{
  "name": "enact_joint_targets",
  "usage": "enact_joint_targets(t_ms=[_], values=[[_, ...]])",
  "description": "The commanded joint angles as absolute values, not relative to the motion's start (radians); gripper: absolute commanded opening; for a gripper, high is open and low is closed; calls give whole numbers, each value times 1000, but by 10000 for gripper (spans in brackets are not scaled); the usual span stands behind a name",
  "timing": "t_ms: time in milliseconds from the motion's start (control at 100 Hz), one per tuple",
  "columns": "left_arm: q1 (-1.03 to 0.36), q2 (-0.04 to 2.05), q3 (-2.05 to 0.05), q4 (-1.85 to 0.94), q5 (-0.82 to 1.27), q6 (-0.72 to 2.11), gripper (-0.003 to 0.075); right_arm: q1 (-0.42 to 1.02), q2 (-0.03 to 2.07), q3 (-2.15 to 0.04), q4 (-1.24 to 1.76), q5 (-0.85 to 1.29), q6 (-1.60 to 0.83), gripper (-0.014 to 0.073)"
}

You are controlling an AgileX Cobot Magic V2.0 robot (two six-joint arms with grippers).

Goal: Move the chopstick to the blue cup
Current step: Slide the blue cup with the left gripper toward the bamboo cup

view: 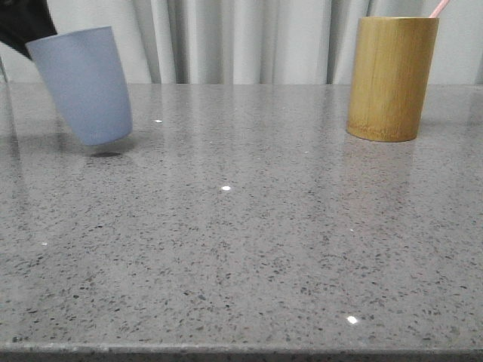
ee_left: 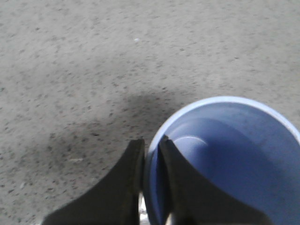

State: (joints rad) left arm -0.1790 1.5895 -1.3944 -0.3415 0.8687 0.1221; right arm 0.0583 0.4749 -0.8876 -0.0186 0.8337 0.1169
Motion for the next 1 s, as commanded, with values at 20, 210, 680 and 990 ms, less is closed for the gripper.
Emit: enact_joint_targets(t_ms=[20,210,680,990], values=[[-230,1552,-1482,-373,846,123,-19,61,492,-918,-24,751,112,654],[-322,1552,-1561,-371,842,123,-19,61,492,-918,-24,751,112,654],[-502,1717,-1739,-287,897,123,-19,61,492,-918,-24,751,112,654],[-596,1802,-1786,-196,918,123,-19,61,492,-918,-24,752,112,654]])
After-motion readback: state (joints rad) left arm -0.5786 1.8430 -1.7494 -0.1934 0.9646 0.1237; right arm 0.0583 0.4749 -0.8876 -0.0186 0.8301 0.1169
